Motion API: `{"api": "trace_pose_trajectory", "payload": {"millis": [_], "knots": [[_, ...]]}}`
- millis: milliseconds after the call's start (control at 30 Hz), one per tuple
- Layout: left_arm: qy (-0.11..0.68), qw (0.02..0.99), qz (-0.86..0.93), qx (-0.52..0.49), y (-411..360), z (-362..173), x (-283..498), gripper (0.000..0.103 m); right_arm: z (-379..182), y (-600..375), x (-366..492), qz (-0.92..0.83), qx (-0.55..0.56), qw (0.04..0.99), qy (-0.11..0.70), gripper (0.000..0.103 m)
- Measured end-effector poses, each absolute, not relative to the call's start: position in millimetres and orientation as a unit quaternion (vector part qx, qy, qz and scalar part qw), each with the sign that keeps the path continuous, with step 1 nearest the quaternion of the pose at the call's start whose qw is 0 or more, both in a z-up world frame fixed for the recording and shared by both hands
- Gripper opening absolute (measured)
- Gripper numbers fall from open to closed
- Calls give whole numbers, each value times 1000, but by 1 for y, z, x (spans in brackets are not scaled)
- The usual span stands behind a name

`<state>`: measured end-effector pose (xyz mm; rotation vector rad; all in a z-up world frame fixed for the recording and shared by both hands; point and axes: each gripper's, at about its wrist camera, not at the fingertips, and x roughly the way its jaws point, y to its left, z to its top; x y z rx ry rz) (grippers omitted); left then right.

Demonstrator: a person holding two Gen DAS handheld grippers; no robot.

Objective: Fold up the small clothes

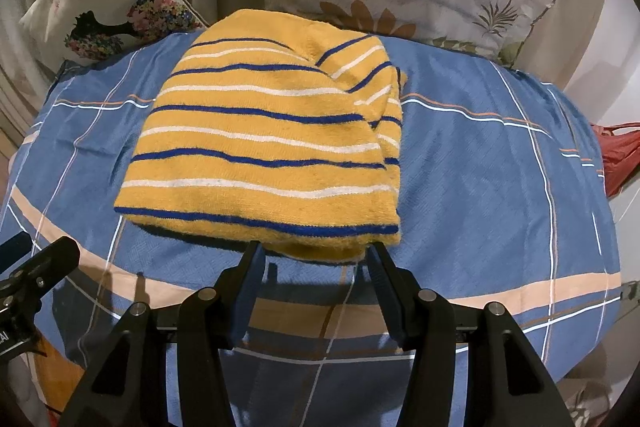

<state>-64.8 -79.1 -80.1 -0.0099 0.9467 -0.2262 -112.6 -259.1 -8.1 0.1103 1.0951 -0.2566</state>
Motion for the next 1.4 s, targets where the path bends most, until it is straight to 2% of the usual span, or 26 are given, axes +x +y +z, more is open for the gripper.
{"api": "trace_pose_trajectory", "payload": {"millis": [1400], "knots": [[437,893,-105,28,-98,-66,-102,103,0,-267,-146,-128,58,854,501,61]]}}
